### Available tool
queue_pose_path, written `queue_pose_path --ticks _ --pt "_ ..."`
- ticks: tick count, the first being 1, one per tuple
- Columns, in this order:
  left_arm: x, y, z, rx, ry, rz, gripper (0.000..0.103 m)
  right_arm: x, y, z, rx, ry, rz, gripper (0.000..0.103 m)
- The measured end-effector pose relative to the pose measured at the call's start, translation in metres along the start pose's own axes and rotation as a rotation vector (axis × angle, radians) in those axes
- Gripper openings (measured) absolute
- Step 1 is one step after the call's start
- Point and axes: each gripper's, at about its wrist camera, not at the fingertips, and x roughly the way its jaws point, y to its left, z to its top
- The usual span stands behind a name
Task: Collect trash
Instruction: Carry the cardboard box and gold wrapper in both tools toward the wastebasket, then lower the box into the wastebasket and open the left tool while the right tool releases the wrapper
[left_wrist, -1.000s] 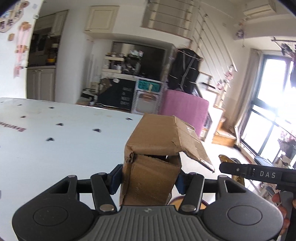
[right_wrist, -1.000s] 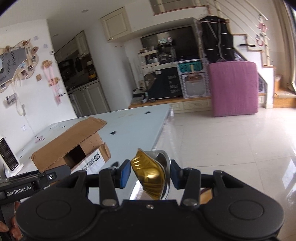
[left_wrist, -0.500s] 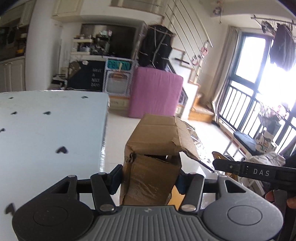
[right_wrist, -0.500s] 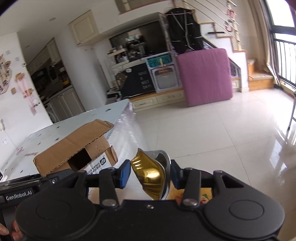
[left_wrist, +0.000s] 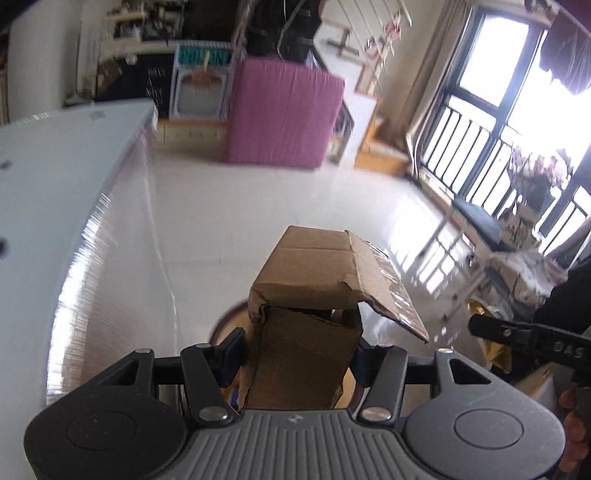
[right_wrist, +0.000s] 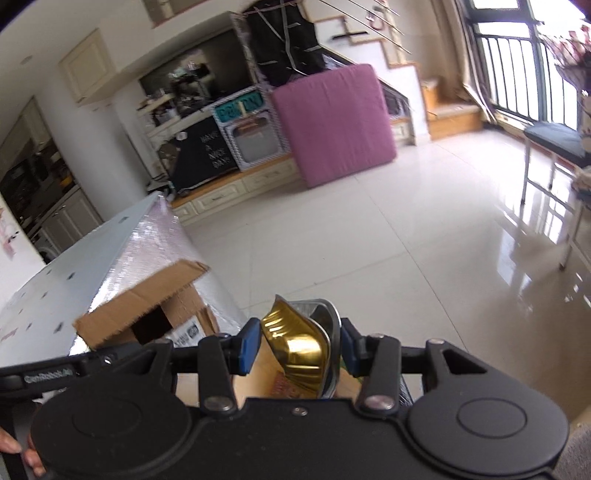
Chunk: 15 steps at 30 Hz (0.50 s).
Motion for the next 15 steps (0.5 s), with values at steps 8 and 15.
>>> queue_pose_path --ticks 8,15 --pt "0.088 -0.003 -0.009 -0.022 0.176 -0.021 0.057 0.032 -0.027 -0.012 0.030 0.072 -0.032 0.046" --pt "0.151 -0.004 -0.030 -0.029 0.291 -0.037 0.057 0.060 -0.039 -0.023 0.045 0.131 -0.044 0.046"
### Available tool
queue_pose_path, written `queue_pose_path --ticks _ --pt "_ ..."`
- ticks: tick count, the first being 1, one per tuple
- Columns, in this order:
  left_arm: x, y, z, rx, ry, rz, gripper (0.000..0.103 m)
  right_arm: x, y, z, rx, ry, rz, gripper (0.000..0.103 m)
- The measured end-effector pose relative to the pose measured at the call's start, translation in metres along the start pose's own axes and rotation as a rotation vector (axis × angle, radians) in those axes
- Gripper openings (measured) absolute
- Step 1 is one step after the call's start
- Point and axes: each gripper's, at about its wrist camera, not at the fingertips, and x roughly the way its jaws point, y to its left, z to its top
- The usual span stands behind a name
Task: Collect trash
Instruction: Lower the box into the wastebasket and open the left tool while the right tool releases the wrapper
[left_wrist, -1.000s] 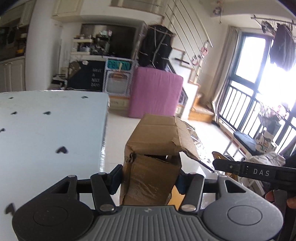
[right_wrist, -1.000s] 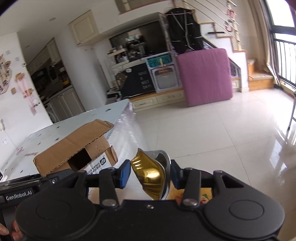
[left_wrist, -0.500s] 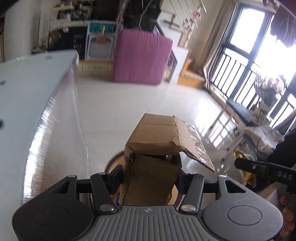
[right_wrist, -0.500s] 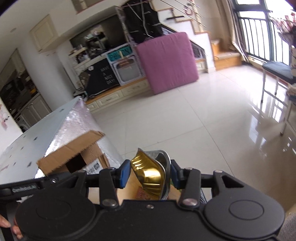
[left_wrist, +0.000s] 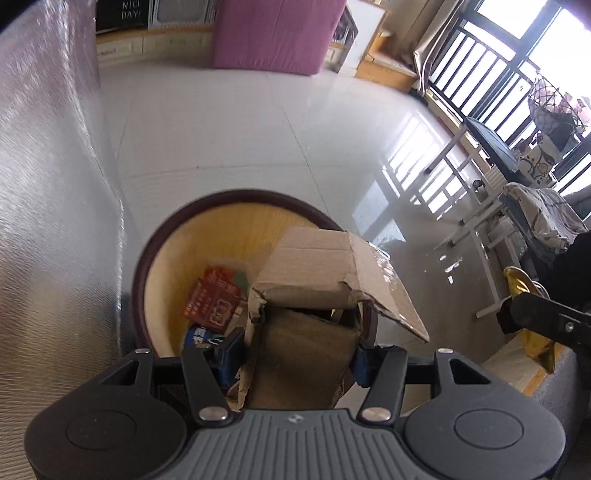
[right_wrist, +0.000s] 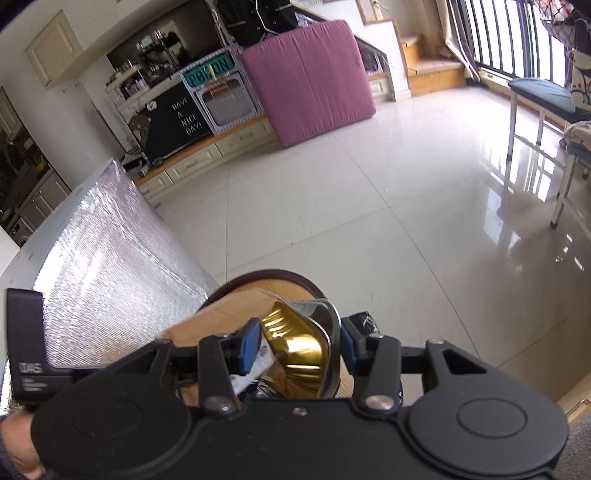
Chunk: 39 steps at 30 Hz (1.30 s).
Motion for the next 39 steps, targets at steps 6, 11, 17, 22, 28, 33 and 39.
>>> queue_pose_path --ticks 6,11,17,22,28,33,39 --pt "0.044 0.017 0.008 0.001 0.027 0.064 0.057 0.028 -0.002 0.003 -0.003 0.043 0.003 0.046" --pt "0.070 0.036 0.017 -0.033 0.018 0.038 0.057 0.049 -0.001 0.007 -0.011 0.072 0.004 0.046" --pt "0.092 0.056 0.019 -0.099 -0.001 -0.016 0.057 0.072 -0.003 0.007 -0.011 0.108 0.000 0.046" --pt "0.107 0.061 0.016 -0.080 0.021 0.020 0.057 0.087 -0.001 0.005 -0.019 0.134 0.003 0.046" --pt "0.130 0.050 0.013 0.044 0.084 0.100 0.057 0.112 0.011 0.005 -0.052 0.168 0.015 0.046" --pt "0.145 0.052 0.013 0.055 0.106 0.106 0.058 0.130 0.019 0.012 -0.086 0.189 0.013 0.046" --pt "0.153 0.050 0.015 0.079 0.122 0.110 0.059 0.150 0.020 0.017 -0.091 0.215 -0.004 0.046"
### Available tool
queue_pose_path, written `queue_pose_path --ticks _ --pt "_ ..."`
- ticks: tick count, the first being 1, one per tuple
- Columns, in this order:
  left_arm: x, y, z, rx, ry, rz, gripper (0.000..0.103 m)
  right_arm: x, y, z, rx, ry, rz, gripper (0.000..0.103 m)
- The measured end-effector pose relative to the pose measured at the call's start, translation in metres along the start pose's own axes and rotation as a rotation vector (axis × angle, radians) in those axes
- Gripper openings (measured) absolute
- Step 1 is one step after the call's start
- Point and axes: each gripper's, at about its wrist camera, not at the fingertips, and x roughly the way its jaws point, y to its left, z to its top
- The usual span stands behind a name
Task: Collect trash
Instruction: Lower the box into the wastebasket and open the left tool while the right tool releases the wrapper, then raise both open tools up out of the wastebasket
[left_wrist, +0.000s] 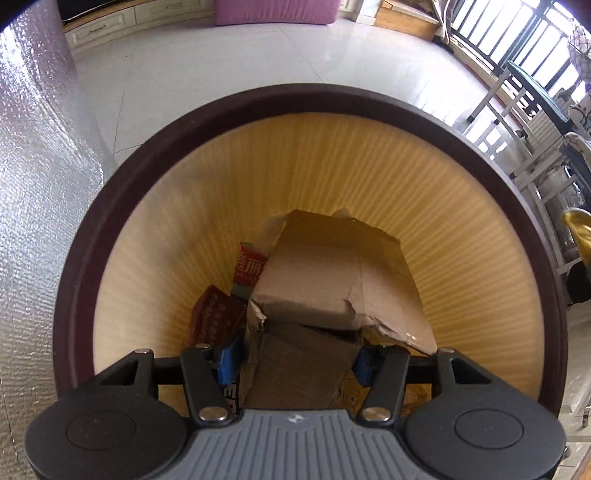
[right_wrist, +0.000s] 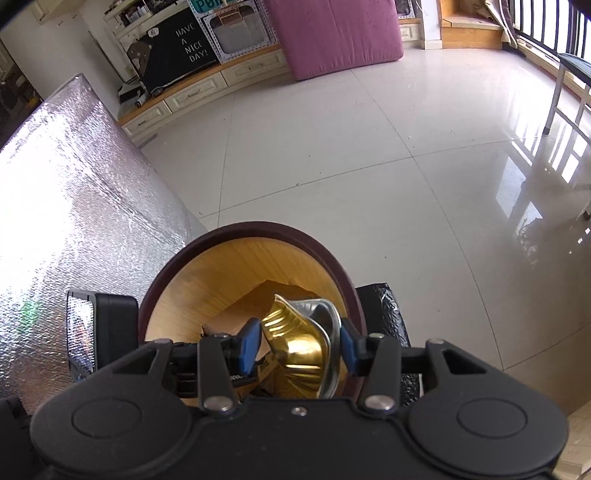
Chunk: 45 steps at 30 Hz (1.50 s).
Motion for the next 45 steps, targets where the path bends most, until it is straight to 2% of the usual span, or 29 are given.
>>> queue_pose_path --ticks 6,11,15,16,21,22,23,28,33,36,45 --pt "-0.004 -0.005 -0.005 0.011 -0.010 0.009 0.060 0.018 0.007 0.007 -0.014 0.022 -0.003 0.046" --pt "-0.013 -0.006 -0.007 0.007 -0.017 0.019 0.065 0.027 0.011 0.010 -0.046 0.062 -0.015 0.048" --pt "-0.021 -0.009 -0.009 0.007 -0.033 0.025 0.069 0.024 0.009 0.009 -0.056 0.076 -0.020 0.061" --pt "-0.022 -0.010 -0.010 0.015 -0.035 0.025 0.072 0.023 0.008 0.008 -0.061 0.080 -0.024 0.064" --pt "-0.032 -0.021 -0.016 0.066 -0.036 0.017 0.087 0.016 0.003 0.006 -0.056 0.086 -0.032 0.064" --pt "-0.034 -0.023 -0.016 0.072 -0.032 0.014 0.093 0.014 0.002 0.005 -0.053 0.087 -0.033 0.065" --pt "-0.036 -0.024 -0.017 0.073 -0.028 0.020 0.103 0.012 0.001 0.004 -0.051 0.087 -0.033 0.065" --pt "-0.052 -0.015 -0.024 0.015 -0.021 0.023 0.103 0.004 -0.001 0.002 -0.041 0.085 -0.026 0.071" --pt "-0.070 -0.014 -0.027 -0.012 -0.031 0.029 0.103 -0.007 0.002 0.000 -0.051 0.073 -0.015 0.087" --pt "-0.082 -0.014 -0.029 -0.025 -0.038 0.023 0.103 -0.016 0.004 0.000 -0.065 0.062 -0.012 0.100" --pt "-0.121 -0.009 -0.042 -0.079 -0.056 0.053 0.103 -0.040 0.014 -0.005 -0.101 0.034 -0.006 0.103"
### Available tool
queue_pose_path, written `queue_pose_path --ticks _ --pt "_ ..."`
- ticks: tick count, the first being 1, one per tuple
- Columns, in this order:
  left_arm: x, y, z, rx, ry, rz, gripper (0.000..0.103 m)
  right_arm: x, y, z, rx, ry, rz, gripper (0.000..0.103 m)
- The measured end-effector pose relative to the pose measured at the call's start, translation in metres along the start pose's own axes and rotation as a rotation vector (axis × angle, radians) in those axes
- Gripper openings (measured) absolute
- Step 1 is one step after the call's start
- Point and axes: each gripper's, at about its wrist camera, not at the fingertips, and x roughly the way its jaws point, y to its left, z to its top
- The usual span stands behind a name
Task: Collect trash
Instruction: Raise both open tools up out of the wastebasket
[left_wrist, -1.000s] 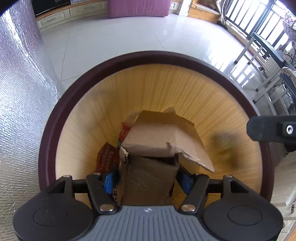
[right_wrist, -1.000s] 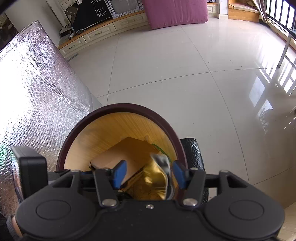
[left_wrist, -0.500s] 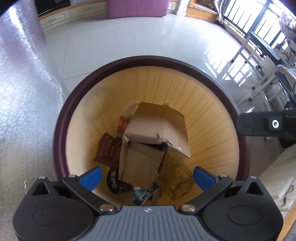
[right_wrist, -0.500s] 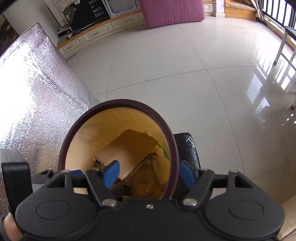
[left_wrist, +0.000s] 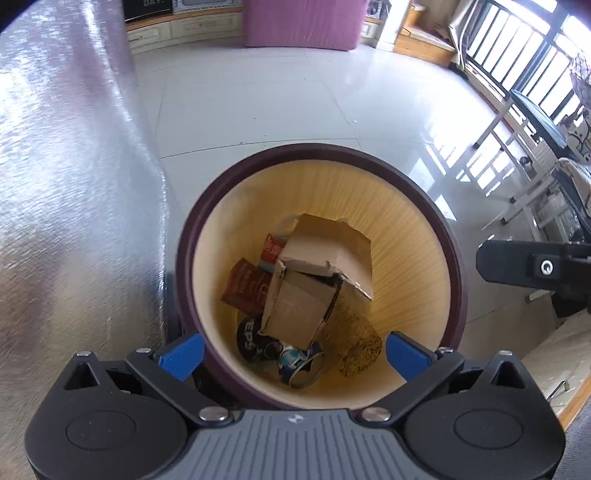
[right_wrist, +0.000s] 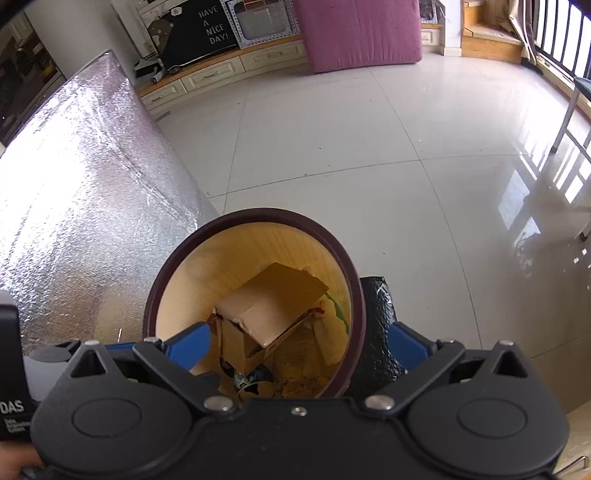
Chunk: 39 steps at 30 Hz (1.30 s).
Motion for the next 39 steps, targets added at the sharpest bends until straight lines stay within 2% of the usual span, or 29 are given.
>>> queue_pose_path --ticks 11,24,28,32,36,39 --pt "-0.063 0.010 -0.008 -0.066 -0.074 0.002 0.103 -0.041 0.009 -0.012 -0.008 -0.046 -0.002 0.103" --pt "-0.164 0.003 -0.024 -0.079 -0.253 0.025 0.103 -0.125 0.011 -0.033 -0.011 -0.167 -0.034 0.103" --pt "-0.194 -0.004 -0.032 -0.083 -0.311 0.034 0.103 -0.153 0.015 -0.038 -0.026 -0.204 -0.048 0.103" --pt "-0.224 -0.013 -0.043 -0.064 -0.361 0.089 0.103 -0.180 0.020 -0.045 -0.052 -0.240 -0.055 0.103" --pt "-0.251 -0.014 -0.060 -0.062 -0.413 0.086 0.103 -0.206 0.028 -0.056 -0.078 -0.279 -0.056 0.103" --pt "-0.268 -0.014 -0.075 -0.061 -0.439 0.112 0.103 -0.221 0.034 -0.066 -0.088 -0.305 -0.055 0.103"
